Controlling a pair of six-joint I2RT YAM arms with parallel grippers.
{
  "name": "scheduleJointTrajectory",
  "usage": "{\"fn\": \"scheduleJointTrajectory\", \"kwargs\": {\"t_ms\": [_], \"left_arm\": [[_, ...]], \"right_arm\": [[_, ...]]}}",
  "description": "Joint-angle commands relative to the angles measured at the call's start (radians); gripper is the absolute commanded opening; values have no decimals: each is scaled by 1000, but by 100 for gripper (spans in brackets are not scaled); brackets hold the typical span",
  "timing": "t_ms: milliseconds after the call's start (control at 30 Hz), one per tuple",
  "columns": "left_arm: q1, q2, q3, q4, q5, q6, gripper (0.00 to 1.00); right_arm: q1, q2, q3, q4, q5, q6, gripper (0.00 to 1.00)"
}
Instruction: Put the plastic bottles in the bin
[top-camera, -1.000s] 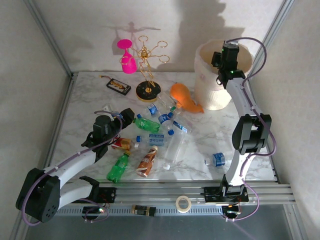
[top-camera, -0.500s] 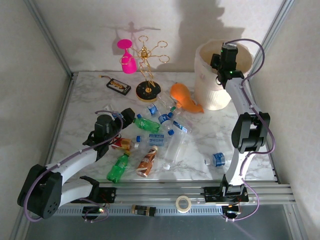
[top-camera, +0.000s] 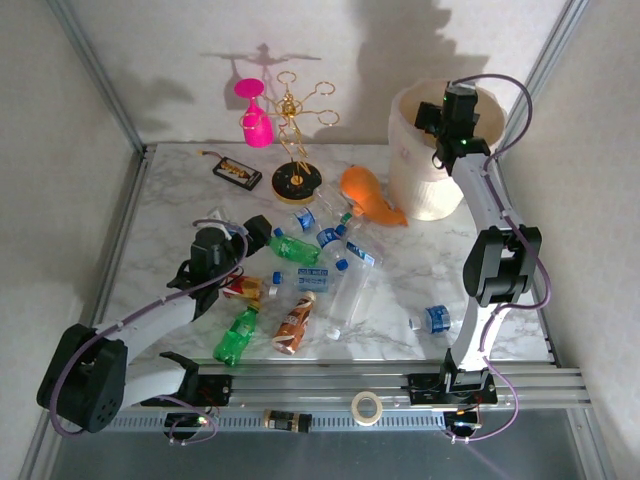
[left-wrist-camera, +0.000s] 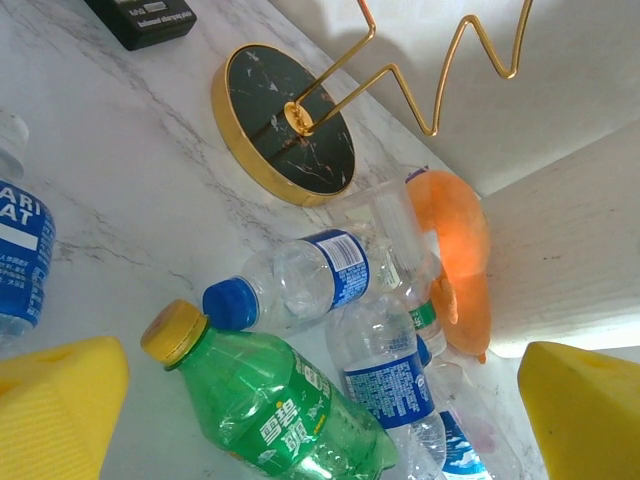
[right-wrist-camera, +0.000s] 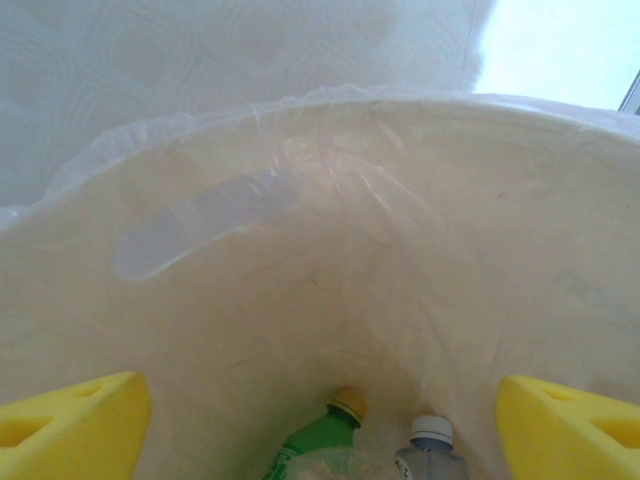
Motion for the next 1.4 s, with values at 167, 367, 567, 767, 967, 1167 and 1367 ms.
{"fn": "scheduleJointTrajectory", "kwargs": {"t_ms": [167,367,567,767,967,1167,1367], "left_arm": [[4,-15,63,-16,-11,52,99],[4,-33,66,-24,-13,86,100],[3,-51,57,-24,8,120,100],[1,-53,49,5,45,148,99],[-5,-25,49,37,68,164,100],[-19,10,12,109,69,148,99],[-35,50,-12,150,75,156,100]], "right_arm": [[-5,-161,26,1,-67,26,99],[-5,-315,-81,46,-147,119,99],[-5,-493,-232,17,-180,223,99],[3,-729,-482,-1,-182,340,99],[54,-867,-611,-219,-84,407,99],[159,-929,-822,-422,1,602,99],[224,-958,-994,-550,56,776,99]]}}
